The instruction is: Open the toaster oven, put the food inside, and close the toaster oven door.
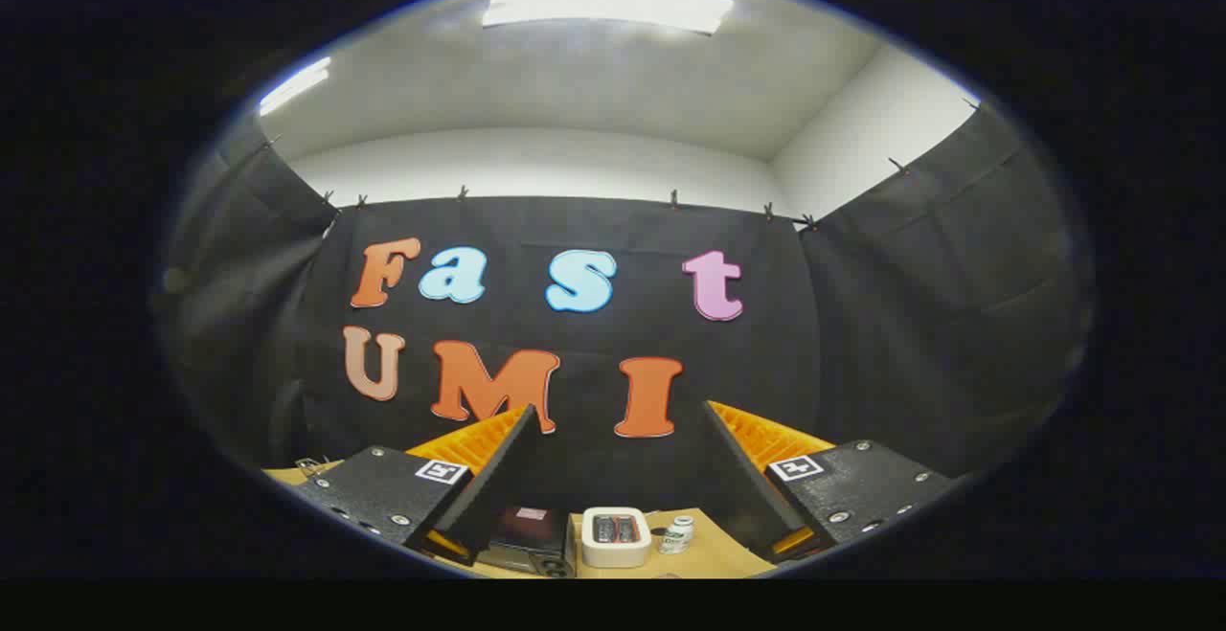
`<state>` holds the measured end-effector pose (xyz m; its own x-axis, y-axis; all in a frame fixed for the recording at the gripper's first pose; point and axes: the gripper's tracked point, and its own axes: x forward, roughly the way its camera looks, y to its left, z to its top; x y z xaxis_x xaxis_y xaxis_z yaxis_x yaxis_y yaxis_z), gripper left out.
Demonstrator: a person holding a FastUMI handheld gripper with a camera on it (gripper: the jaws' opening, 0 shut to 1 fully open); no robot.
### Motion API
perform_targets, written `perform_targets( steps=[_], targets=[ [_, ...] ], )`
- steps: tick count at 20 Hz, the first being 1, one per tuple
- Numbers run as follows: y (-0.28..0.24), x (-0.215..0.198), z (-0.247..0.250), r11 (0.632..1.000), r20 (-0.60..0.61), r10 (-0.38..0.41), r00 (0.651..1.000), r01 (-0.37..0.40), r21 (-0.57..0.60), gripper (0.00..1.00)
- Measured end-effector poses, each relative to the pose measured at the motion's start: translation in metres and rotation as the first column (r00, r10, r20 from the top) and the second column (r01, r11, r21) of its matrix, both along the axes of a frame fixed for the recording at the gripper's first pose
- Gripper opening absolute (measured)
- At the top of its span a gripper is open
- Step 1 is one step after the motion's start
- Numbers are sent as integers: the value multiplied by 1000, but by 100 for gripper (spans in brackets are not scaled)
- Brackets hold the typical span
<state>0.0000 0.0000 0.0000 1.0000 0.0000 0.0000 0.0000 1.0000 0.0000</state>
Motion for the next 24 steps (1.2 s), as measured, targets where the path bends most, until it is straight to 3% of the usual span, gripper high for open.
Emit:
perform_targets(
  steps=[3, 8, 15, 19, 24],
  targets=[
    [17, -3, -1, 999, -34, 44, 998, -43, 10, 98],
    [13, 1, 0, 1000, -52, 9, 999, -9, 4, 99],
    [38, 4, -8, 998, -87, 59, 995, -58, 15, 99],
    [64, 6, -33, 994, -140, 103, 985, -96, 61, 99],
    [105, 5, -103, 988, -273, 152, 950, -135, 79, 99]
  ],
)
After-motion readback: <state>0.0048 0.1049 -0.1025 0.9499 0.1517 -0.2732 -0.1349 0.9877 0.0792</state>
